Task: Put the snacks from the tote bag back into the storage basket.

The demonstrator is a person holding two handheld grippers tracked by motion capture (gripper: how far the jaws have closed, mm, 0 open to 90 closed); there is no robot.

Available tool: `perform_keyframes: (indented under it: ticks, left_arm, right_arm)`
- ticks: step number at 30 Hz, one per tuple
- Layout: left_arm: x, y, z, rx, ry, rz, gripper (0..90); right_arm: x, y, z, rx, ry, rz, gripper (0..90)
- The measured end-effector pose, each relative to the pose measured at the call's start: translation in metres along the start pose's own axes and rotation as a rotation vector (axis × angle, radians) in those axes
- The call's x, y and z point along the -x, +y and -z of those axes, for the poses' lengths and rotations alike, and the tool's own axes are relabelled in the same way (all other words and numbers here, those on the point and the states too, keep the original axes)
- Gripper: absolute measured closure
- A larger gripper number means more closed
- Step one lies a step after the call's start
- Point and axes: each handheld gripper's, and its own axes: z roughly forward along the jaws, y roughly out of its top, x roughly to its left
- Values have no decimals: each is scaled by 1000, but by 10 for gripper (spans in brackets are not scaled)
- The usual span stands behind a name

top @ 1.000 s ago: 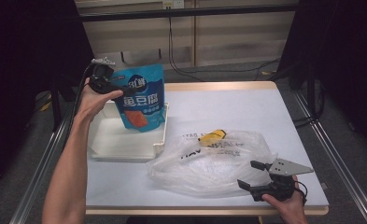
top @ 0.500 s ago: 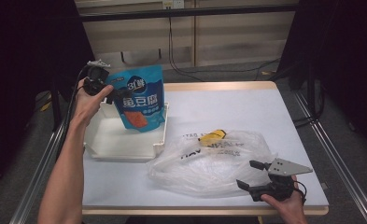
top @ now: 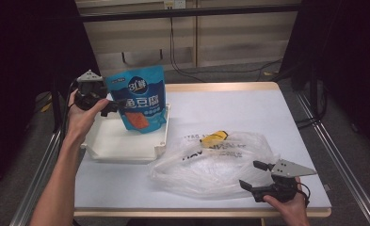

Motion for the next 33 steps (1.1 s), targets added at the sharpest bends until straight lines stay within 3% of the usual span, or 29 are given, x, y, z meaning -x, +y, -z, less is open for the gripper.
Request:
perform_keyframes:
  ticks: [1, 4, 8, 9, 12, 14, 16, 18, 22, 26, 28, 31, 33]
  left_arm:
    - [1, -3, 3, 13, 1, -12, 62]
    - [6, -9, 11, -14, 16, -54, 66]
    - [10, -22, 20, 27, -17, -67, 50]
    - [10, -27, 20, 35, -23, -53, 49]
    - [16, -38, 19, -9, 27, -85, 48]
    - [19, -44, 21, -8, -12, -93, 44]
    - [24, -51, 22, -3, -5, -99, 39]
    - [27, -57, 24, -7, -32, -103, 39]
    - [35, -70, 29, -7, -19, -121, 39]
    - [41, -83, 37, 15, -17, -114, 45]
    - [44, -92, 43, 36, -32, -86, 45]
    - [50, -104, 50, 43, 3, -90, 50]
    - [53, -111, 53, 54, -24, -68, 50]
  right_arm:
    - [0, 0, 0, -1, -4, -4, 152]
    - [1, 0, 0, 1, -8, -9, 153]
    - [2, -1, 1, 3, -12, -12, 152]
    - [2, -1, 1, 3, -13, -11, 152]
    - [3, -1, 2, 3, -18, -8, 152]
    - [3, 0, 2, 7, -18, -7, 152]
    - [3, 0, 2, 7, -20, -8, 152]
    - [3, 0, 2, 5, -20, -13, 153]
    - [3, 0, 2, 9, -22, -10, 153]
    - [3, 0, 4, 15, -28, -13, 153]
    - [4, 0, 5, 14, -35, -12, 152]
    - [4, 0, 6, 21, -38, -11, 153]
    - [4, 0, 6, 21, -47, -16, 152]
